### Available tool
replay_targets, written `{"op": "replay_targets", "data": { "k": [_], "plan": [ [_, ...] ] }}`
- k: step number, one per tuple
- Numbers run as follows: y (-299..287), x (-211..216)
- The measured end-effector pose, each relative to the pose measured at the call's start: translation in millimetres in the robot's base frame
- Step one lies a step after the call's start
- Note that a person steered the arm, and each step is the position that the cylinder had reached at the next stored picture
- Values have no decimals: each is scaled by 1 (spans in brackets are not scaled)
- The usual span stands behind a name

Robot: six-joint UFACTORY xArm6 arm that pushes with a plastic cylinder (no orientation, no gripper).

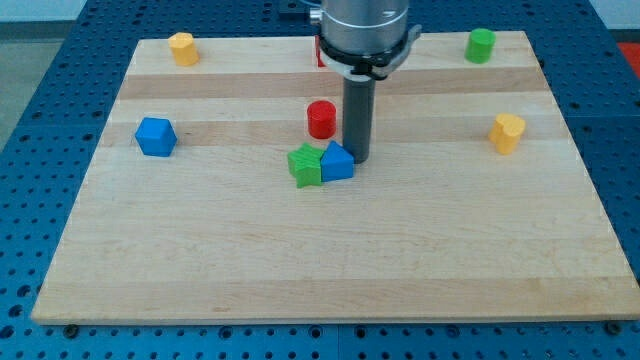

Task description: Slide the blue triangle towards bottom left

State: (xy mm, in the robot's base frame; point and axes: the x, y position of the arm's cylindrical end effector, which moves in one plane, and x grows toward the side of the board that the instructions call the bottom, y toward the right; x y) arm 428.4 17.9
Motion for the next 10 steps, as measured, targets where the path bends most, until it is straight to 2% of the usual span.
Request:
{"op": "replay_targets", "data": {
  "k": [2,5,8,10],
  "plan": [
    [-23,11],
    [-28,60],
    [-68,98],
    [-71,133]
  ]
}}
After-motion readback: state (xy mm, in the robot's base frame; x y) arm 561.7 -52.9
